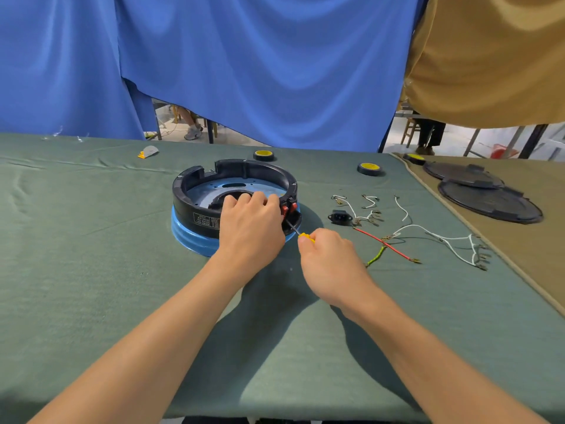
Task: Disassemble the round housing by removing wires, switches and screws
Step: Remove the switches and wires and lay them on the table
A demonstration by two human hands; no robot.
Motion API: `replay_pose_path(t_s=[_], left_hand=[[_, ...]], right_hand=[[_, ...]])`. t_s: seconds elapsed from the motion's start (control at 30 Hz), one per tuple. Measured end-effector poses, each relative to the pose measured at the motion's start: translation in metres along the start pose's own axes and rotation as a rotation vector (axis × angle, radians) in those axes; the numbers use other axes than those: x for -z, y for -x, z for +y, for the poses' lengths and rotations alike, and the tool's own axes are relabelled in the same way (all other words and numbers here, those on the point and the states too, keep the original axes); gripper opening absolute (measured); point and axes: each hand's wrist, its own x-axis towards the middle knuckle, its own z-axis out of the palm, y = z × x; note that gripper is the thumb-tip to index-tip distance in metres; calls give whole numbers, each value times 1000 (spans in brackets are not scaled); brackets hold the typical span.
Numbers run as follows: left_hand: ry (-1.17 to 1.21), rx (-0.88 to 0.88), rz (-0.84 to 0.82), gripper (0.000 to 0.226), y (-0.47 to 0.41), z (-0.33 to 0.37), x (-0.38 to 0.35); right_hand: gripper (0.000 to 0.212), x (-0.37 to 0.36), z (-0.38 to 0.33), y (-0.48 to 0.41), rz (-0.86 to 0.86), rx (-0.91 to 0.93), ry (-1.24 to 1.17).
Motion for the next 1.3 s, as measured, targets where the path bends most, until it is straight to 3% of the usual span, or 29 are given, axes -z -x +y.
replay_pose_path(t_s=[0.27,0.43,0.87,1.3], left_hand=[[84,-221,-130,34,-18,-32,12],[100,-227,-64,33,-13,-31,8],[80,-203,-122,33,-16,-21,9],[61,-206,-85,31,-17,-20,6]], right_hand=[[33,-14,1,8,39,-112,-259],[26,-18,2,10,106,-130,-232],[28,-26,2,6,130,-130,-265],[23,-27,-16,1,19,-214,-308]])
